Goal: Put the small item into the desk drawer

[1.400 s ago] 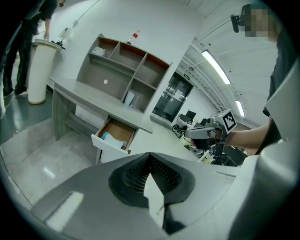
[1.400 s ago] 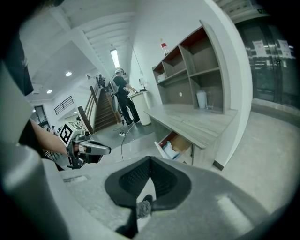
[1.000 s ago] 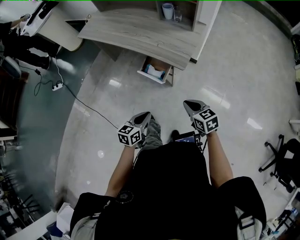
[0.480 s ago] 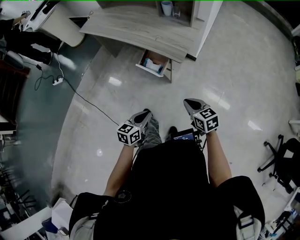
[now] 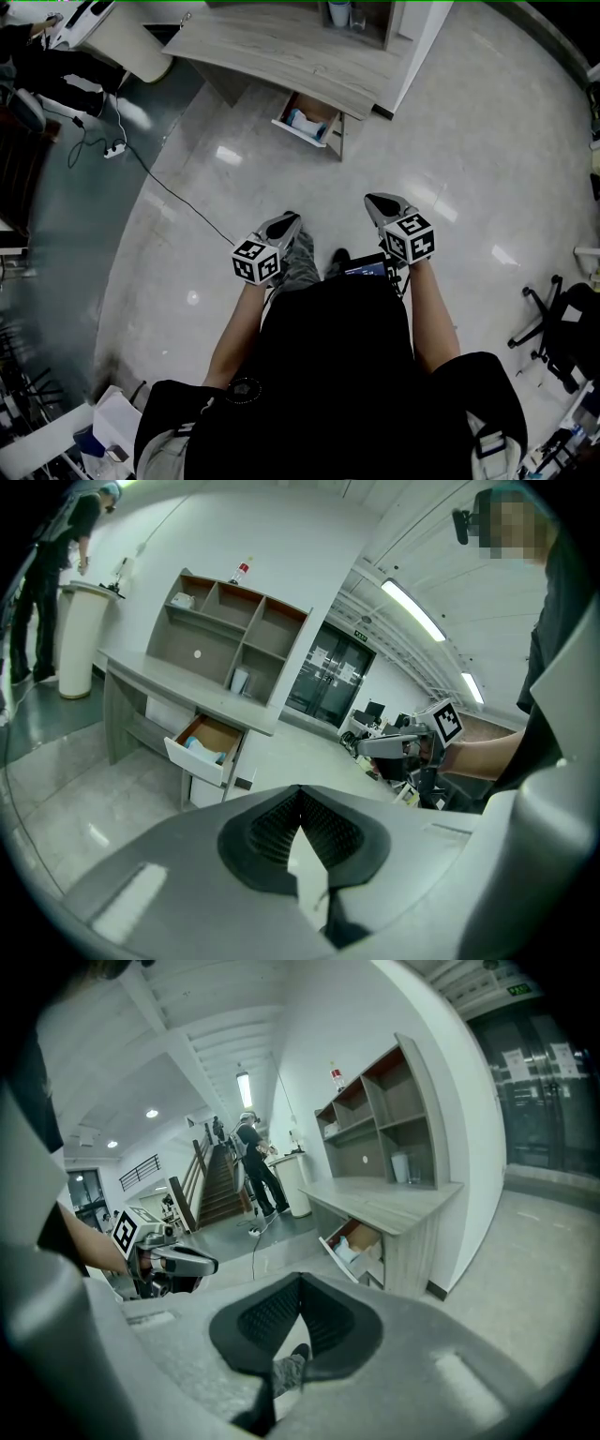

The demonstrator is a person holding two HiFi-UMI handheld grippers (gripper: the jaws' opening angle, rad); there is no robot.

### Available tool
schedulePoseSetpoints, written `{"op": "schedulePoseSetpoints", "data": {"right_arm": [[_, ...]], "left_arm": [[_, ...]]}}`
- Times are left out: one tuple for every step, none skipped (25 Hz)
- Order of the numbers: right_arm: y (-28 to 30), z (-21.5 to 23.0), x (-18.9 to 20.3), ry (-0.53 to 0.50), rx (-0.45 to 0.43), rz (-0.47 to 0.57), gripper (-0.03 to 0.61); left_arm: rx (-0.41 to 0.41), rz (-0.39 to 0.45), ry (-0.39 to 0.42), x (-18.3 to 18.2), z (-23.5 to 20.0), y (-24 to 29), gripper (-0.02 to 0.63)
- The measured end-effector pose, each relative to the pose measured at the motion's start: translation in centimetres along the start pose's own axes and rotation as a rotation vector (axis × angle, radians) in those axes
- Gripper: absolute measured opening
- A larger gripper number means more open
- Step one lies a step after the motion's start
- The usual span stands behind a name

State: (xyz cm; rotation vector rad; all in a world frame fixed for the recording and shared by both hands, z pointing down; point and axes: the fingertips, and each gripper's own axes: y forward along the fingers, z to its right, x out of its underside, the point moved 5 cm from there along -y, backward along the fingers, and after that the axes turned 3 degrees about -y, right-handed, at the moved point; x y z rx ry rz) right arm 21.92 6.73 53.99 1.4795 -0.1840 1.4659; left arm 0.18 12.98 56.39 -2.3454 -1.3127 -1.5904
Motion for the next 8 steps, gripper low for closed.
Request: {"op": "schedulePoseSetpoints", "data": {"right_arm": [[0.05,0.01,-0.07,-0.002,-0.003,0.001,0.002],[0.11,0.01,-0.15,-0.005,-0.005,0.002,0.002],[0.18,0.03,-0.25,-0.008,-0.007,0.003,0.002],[0.25,0.08,-0.35,-0.01,-0.008,0.004,0.002],[0.34,0.14,-0.43,-0.012,-0.009,0.005,0.002],[0.42,0.24,-0.54,-0.014,-0.01,0.005,0.002],[0.5,0.34,-0.64,-0.016,-0.011,0.006,0.002],[0.59,0.45,-0.76,-0.018,-0.011,0.007,0.002]], "left_arm": [[-0.001,-0.001,0.002,-0.05,0.06,0.06,0.0],[-0.002,-0.002,0.005,-0.13,0.09,0.11,0.001],[-0.003,-0.004,0.008,-0.21,0.09,0.14,0.0],[-0.004,-0.005,0.01,-0.28,0.05,0.16,0.001],[-0.006,-0.006,0.012,-0.35,-0.02,0.18,0.002],[-0.007,-0.006,0.013,-0.43,-0.11,0.22,0.001],[-0.009,-0.007,0.015,-0.52,-0.2,0.27,0.001],[-0.011,-0.007,0.016,-0.61,-0.29,0.32,0.002]]}}
